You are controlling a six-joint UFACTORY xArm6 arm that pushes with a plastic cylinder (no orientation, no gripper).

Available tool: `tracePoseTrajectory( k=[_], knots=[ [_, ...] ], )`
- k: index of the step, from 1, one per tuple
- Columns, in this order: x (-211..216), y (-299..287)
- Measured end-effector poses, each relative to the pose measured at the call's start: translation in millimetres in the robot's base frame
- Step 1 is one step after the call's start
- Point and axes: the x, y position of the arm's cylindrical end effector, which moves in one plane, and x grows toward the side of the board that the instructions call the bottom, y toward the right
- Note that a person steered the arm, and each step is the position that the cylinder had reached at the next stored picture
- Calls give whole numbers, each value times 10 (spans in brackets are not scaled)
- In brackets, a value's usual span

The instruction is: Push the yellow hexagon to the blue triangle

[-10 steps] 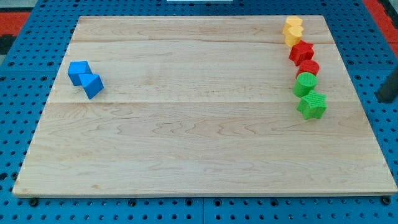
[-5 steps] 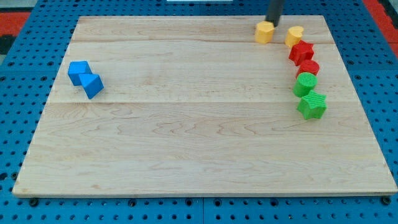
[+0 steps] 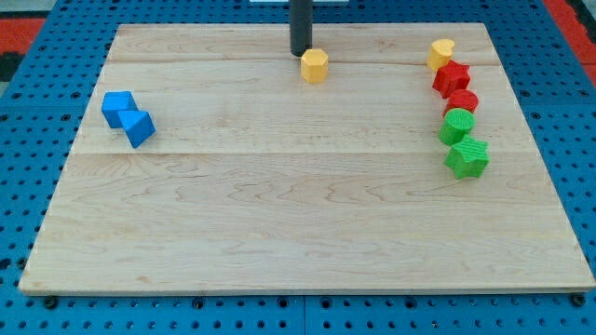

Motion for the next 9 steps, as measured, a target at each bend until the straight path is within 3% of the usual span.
tracePoseTrajectory(
  k=[1, 3, 4, 6, 7, 8, 9],
  knots=[
    [-63, 535],
    [162, 799],
    [306, 517],
    [377, -947],
    [447, -1411],
    [181, -1416],
    [642, -2014]
  ],
)
